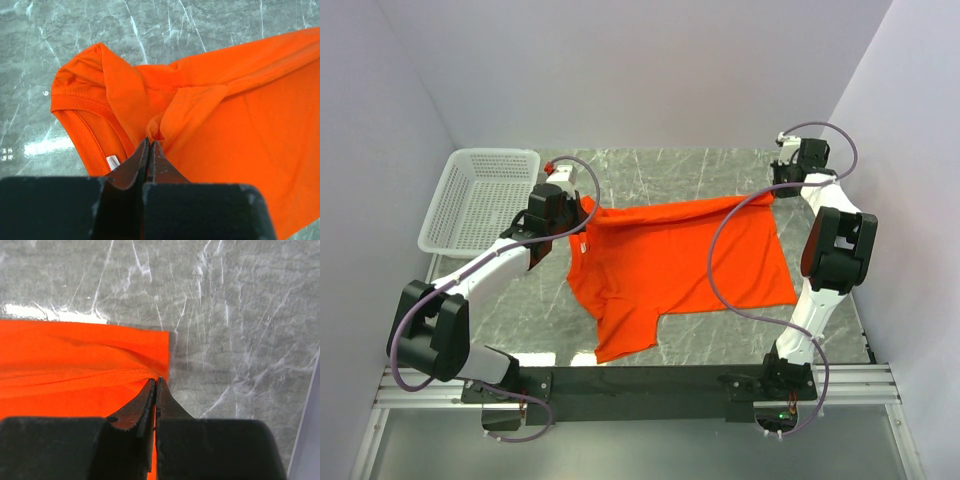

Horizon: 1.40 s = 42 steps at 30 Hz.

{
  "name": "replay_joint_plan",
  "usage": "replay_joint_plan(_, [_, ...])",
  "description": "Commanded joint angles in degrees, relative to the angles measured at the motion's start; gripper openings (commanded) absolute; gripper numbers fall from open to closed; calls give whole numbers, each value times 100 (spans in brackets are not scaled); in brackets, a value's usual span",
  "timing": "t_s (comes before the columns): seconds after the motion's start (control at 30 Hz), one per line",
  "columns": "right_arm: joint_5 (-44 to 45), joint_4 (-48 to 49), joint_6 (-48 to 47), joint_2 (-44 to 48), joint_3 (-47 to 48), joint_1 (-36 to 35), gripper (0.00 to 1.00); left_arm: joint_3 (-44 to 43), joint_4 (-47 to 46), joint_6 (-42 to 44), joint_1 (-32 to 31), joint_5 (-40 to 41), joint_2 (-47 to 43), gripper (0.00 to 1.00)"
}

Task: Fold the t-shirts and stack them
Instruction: Fold the tshirt

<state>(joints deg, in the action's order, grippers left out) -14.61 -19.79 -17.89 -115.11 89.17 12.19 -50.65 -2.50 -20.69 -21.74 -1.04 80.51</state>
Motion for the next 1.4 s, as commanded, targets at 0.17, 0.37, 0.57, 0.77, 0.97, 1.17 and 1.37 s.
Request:
replay_joint_plan(0.17, [90, 37, -426, 252, -215, 65, 2, -15, -163, -14, -24, 77, -106, 1])
replay_joint_plan(0.37, [108, 142, -575, 393, -444, 73, 2, 29, -154, -14, -24, 86, -79, 1])
replay_joint_plan(0.57, [90, 151, -619, 410, -558, 73, 2, 29, -128, 3, -24, 86, -27, 1])
replay_joint_plan(0.77, [143, 133, -645, 401, -584, 82, 2, 38, -128, -5, -24, 86, -9, 1])
replay_joint_plan(0.97, [169, 142, -681, 428, -628, 126, 2, 38, -128, 12, -24, 86, -9, 1])
replay_joint_plan(1.17, [134, 160, -654, 437, -681, 144, 2, 91, -119, 12, -24, 60, 0, 1])
replay_joint_plan(1.37, [125, 169, -645, 463, -743, 153, 2, 170, -136, -5, -24, 42, 26, 1])
